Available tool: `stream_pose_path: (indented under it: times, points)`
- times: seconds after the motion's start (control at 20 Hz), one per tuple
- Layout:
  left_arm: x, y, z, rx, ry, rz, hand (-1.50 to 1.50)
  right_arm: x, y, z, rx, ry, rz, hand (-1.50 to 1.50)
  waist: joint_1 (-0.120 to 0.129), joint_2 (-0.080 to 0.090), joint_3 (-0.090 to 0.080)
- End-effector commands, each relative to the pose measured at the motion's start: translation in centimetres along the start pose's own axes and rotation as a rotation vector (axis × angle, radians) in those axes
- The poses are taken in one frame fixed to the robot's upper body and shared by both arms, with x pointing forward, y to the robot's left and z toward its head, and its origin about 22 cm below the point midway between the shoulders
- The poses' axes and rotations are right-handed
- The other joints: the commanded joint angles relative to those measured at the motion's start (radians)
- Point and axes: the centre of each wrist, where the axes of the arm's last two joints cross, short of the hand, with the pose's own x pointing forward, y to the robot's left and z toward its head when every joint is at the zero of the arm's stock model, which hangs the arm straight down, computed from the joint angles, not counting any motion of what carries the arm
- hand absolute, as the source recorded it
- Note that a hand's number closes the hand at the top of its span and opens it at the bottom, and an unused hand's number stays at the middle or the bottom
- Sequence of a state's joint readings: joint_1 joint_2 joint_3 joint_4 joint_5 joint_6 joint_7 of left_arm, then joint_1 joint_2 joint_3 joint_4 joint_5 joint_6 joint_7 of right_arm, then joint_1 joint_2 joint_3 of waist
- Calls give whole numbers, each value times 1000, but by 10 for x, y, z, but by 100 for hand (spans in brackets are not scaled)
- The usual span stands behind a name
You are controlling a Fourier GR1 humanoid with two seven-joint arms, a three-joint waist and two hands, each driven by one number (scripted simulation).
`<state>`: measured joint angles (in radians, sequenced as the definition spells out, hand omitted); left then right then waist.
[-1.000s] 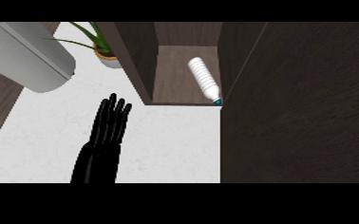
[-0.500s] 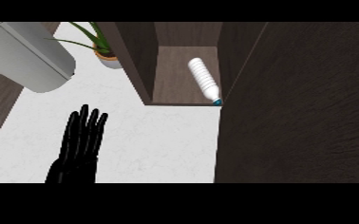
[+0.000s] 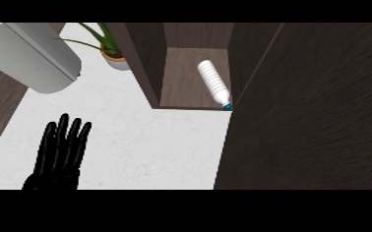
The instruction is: Pick up the bottled water, place it into the cabinet and close the cabinet
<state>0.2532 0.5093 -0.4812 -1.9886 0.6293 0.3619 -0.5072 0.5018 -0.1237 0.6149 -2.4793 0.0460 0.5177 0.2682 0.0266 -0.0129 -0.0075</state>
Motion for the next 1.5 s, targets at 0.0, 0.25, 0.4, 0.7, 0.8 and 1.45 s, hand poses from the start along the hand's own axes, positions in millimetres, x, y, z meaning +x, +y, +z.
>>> stream_pose_path:
  times: [0.0,0.25,0.4,0.7,0.8,1.45]
  points:
    - [9,10,1,11,1,8,-150,24,22,-29,43,-96,99,150,7,-1,-4]
    - [12,18,7,13,0,-1,-150,24,28,-47,72,-90,118,150,3,-1,-4]
    - [19,21,7,-15,-1,16,-150,22,25,-59,71,-90,145,150,16,3,-5]
    - [15,28,9,-14,3,16,-150,25,22,-68,105,-96,185,150,17,7,-7]
    - [19,32,10,-17,0,20,-150,21,22,-71,120,-75,174,150,29,7,-7]
    - [21,39,11,-46,-2,30,-150,17,13,-74,129,-71,113,150,67,28,-9]
